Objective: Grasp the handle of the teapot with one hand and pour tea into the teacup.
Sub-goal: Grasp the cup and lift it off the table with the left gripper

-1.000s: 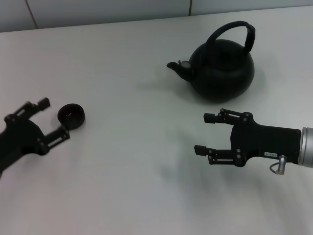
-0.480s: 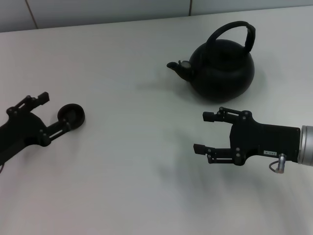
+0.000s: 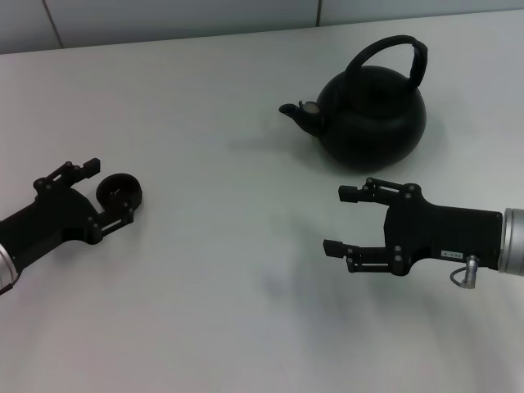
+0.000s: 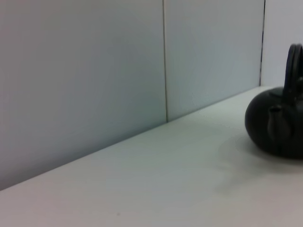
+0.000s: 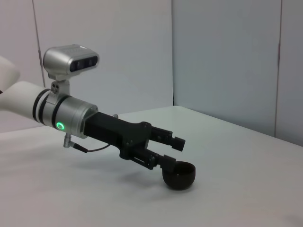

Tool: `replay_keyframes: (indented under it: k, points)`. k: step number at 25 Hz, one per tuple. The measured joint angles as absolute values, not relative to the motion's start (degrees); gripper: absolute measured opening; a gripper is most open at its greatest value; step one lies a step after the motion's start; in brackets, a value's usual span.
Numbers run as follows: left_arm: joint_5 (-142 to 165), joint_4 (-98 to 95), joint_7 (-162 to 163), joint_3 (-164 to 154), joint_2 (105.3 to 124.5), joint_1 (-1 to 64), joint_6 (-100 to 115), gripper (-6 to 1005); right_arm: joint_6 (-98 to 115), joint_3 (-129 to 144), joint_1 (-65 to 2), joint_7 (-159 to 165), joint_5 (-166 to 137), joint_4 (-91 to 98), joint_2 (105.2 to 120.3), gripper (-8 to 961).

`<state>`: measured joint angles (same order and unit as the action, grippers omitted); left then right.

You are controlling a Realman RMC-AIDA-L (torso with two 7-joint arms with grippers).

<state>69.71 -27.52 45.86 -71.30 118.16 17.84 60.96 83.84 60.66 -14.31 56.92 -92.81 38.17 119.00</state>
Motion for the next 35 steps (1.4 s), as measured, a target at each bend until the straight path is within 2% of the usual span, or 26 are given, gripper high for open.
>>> replay_keyframes:
  k: [35]
  points:
    - [69.7,-26.76,45.44,-76.57,118.37,20.21,53.43,791,84.02,60.97,-14.11,56.95,-92.81,38.85,119.09,821]
